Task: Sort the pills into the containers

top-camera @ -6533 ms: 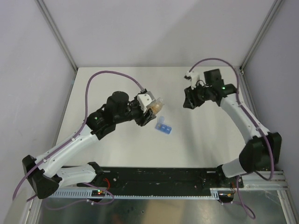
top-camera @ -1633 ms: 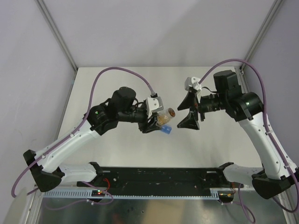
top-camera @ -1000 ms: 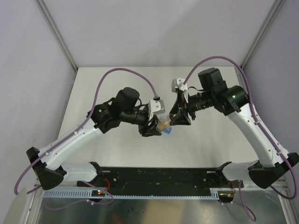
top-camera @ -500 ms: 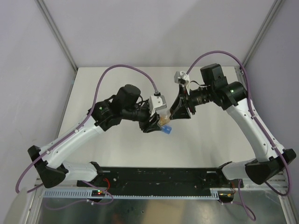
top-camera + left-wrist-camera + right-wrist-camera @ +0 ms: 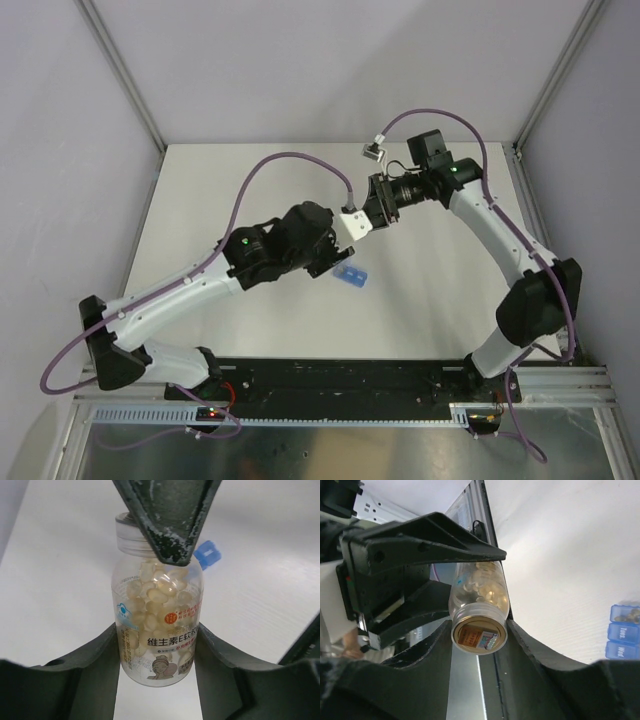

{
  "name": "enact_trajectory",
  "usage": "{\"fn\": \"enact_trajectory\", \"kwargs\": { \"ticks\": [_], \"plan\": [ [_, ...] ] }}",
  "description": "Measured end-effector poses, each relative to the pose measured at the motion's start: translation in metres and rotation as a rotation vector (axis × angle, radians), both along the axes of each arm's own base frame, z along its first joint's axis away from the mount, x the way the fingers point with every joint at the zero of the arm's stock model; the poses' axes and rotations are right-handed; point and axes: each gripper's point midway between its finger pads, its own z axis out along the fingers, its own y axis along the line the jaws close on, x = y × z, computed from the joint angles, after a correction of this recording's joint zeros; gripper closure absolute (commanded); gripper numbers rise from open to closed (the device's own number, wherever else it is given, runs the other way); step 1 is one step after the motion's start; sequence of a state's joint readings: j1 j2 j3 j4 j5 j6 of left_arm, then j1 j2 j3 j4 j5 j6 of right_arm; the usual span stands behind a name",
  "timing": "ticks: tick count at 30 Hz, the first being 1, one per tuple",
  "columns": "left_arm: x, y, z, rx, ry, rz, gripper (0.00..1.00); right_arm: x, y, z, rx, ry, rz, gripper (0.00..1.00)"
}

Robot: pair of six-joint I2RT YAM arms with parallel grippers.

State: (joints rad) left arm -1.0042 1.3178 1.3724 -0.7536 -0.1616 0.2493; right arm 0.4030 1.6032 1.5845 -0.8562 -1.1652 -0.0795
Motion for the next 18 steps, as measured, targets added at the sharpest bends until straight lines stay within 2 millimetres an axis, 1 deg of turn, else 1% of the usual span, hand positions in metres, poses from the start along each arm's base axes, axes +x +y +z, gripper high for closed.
{"fn": "enact_trajectory", "kwargs": {
  "ticks": [3,8,11,13,16,18],
  "plan": [
    [0.009,0.007,-0.008,0.064,-0.062,0.056,1.0,0.008,0.005,-0.011,-0.002,0.085,-0.008,0.77],
    [0.019,0.012,-0.017,0.136,-0.122,0.112,1.0,0.017,0.008,-0.022,-0.011,0.147,-0.025,0.61],
    [0.021,0.01,-0.016,0.135,-0.144,0.118,1.0,0.02,0.005,-0.021,-0.01,0.142,-0.037,0.45],
    [0.023,0.007,-0.015,0.124,-0.151,0.118,1.0,0.022,0.002,-0.02,-0.01,0.132,-0.048,0.37],
    [0.026,0.0,-0.009,0.09,-0.172,0.116,1.0,0.024,-0.007,-0.017,-0.019,0.096,-0.082,0.3],
    [0.027,-0.003,-0.005,0.07,-0.18,0.115,1.0,0.025,-0.017,-0.013,-0.019,0.069,-0.109,0.26]
  ]
}}
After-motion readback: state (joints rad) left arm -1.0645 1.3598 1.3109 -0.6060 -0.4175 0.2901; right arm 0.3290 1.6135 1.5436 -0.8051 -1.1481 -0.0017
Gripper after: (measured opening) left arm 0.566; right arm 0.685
